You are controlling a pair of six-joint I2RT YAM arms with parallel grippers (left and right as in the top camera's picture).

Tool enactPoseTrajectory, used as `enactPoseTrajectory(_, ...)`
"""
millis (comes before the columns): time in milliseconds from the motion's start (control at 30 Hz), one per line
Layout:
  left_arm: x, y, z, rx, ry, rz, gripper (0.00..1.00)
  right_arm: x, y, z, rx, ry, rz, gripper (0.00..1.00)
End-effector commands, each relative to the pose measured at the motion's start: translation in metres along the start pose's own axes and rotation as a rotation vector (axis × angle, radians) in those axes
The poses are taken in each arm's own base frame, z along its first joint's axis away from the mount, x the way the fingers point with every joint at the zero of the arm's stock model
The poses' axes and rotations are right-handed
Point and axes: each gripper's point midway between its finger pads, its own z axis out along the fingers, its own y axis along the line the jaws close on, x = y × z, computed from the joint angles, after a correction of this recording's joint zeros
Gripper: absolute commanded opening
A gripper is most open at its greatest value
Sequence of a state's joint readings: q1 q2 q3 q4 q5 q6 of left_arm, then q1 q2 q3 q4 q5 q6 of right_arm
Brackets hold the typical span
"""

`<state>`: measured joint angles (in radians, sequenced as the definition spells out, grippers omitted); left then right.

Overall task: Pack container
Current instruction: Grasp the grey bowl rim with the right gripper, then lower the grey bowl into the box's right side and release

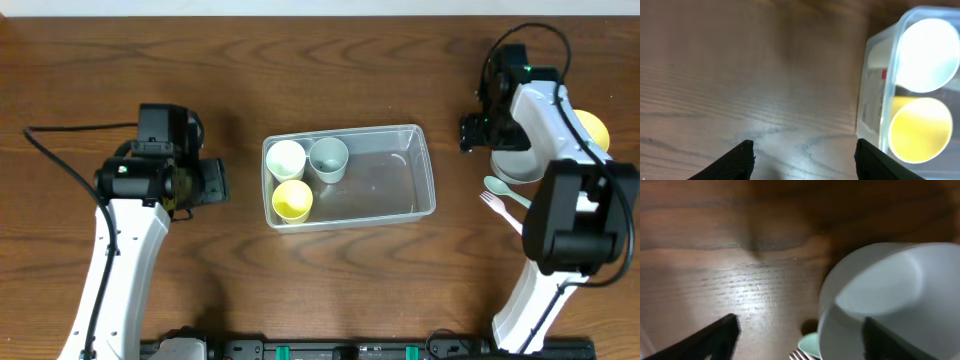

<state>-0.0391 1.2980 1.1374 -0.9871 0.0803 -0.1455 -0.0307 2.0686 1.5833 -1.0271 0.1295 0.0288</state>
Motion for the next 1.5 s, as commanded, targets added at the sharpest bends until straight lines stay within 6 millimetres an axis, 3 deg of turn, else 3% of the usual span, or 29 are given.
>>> enactPoseTrajectory(0,0.005,0.000,0.003,0.010,0.012,-0.003,0.65,-0.002,-0.004,0.011,0.010,0.020,0.022,0.68)
enactPoseTrajectory(133,0.006,0.000,0.003,0.009,0.016,-0.003,0.65,0.003,-0.001,0.022,0.004,0.058,0.031,0.41)
enactPoseTrajectory(267,0.006,0.000,0.003,0.009,0.016,-0.003,0.65,0.002,0.000,0.023,0.000,0.056,0.032,0.36)
enactPoseTrajectory(467,0.007,0.001,0.003,0.008,0.021,-0.003,0.65,-0.001,0.000,0.023,0.000,0.041,0.034,0.16)
enactPoseTrajectory(667,0.007,0.001,0.003,0.008,0.022,-0.003,0.65,-0.005,0.000,0.022,-0.001,0.027,0.035,0.03)
enactPoseTrajectory(767,0.007,0.001,0.003,0.008,0.022,-0.003,0.65,-0.007,-0.001,0.014,-0.001,0.018,0.036,0.01)
enactPoseTrajectory(900,0.007,0.001,0.003,0.008,0.022,-0.003,0.65,-0.014,-0.003,-0.020,-0.004,-0.029,0.037,0.01)
enactPoseTrajectory(1067,0.007,0.001,0.003,0.008,0.022,-0.003,0.65,-0.025,0.008,-0.102,-0.042,-0.187,-0.024,0.01)
enactPoseTrajectory(1200,0.007,0.001,0.003,0.008,0.022,-0.003,0.65,-0.016,0.050,-0.176,-0.140,-0.361,-0.194,0.01)
enactPoseTrajectory(1300,0.007,0.001,0.003,0.008,0.022,-0.003,0.65,0.001,0.085,-0.211,-0.183,-0.436,-0.300,0.01)
enactPoseTrajectory(1367,0.007,0.001,0.003,0.008,0.022,-0.003,0.65,0.016,0.113,-0.225,-0.205,-0.453,-0.377,0.01)
enactPoseTrajectory(1467,0.007,0.001,0.003,0.008,0.022,-0.003,0.65,0.038,0.152,-0.226,-0.230,-0.430,-0.489,0.01)
